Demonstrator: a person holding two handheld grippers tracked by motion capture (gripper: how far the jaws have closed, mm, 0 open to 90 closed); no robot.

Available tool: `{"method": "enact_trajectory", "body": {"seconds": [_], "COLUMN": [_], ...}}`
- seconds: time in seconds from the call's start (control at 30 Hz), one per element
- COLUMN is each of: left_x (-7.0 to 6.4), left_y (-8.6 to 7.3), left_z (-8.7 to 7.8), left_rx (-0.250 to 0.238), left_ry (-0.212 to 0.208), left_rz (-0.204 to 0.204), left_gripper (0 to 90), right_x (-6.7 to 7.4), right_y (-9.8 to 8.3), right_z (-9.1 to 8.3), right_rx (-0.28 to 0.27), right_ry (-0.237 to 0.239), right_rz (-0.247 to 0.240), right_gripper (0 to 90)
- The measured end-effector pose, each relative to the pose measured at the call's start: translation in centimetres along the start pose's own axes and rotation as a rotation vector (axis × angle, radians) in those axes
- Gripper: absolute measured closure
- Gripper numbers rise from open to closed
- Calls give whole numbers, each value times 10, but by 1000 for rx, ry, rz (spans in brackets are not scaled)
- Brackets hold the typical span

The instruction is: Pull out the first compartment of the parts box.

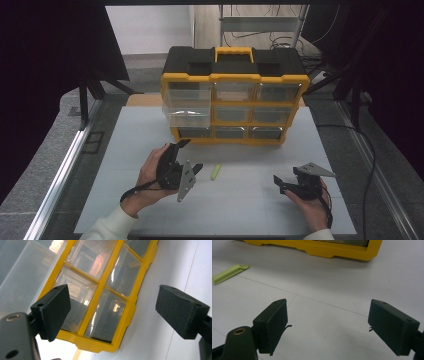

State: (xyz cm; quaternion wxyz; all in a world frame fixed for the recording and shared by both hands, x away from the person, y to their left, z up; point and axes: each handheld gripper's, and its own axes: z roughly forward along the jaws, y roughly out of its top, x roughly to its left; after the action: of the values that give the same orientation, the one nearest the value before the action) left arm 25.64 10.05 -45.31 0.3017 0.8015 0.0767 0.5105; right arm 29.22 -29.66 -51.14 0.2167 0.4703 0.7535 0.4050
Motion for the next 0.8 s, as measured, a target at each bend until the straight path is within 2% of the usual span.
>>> {"method": "enact_trajectory", "body": {"seconds": [0.1,0.13,0.47,0.8], "left_x": [-2,-3,-8,-8], "left_y": [-1,-1,-4,-5], "left_z": [1,2,7,11], "left_rx": [0,-9,12,33], "left_ry": [-9,-12,-49,-116], "left_rz": [-8,-23,-59,-161], "left_gripper": [129,130,123,113], "right_x": [0,0,-1,0], "right_y": [0,0,0,0], "right_z": [0,0,1,2], "right_rx": [0,1,2,8], "right_ry": [0,-3,3,9], "right_rz": [2,1,1,-5], "right_gripper": [163,163,163,163]}}
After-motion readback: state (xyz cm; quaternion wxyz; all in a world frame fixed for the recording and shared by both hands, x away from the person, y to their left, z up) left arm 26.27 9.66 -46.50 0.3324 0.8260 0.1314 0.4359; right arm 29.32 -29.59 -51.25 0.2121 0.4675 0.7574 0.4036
